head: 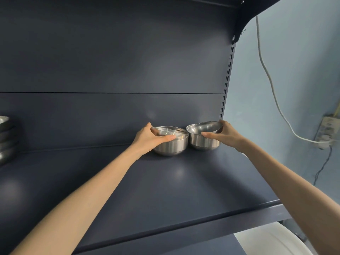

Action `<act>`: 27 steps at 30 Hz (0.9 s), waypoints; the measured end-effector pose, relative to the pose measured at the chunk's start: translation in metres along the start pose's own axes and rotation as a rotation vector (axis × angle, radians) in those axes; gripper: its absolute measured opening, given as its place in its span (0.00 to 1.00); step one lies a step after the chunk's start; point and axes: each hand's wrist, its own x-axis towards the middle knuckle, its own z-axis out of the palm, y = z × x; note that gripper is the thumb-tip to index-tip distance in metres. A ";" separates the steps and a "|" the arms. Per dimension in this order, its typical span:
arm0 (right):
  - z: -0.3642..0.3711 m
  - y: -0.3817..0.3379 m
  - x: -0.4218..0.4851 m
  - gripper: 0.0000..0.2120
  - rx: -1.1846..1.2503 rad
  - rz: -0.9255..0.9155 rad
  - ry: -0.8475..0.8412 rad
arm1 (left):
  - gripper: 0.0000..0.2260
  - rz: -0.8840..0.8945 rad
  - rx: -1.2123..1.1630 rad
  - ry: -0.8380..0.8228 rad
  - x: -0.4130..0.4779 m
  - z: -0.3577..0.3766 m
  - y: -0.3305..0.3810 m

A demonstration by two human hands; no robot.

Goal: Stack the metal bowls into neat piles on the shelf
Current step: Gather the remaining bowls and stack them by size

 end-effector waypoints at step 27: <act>0.076 -0.081 -0.014 0.31 0.376 -0.094 0.278 | 0.55 0.132 -0.146 0.047 -0.012 -0.034 -0.012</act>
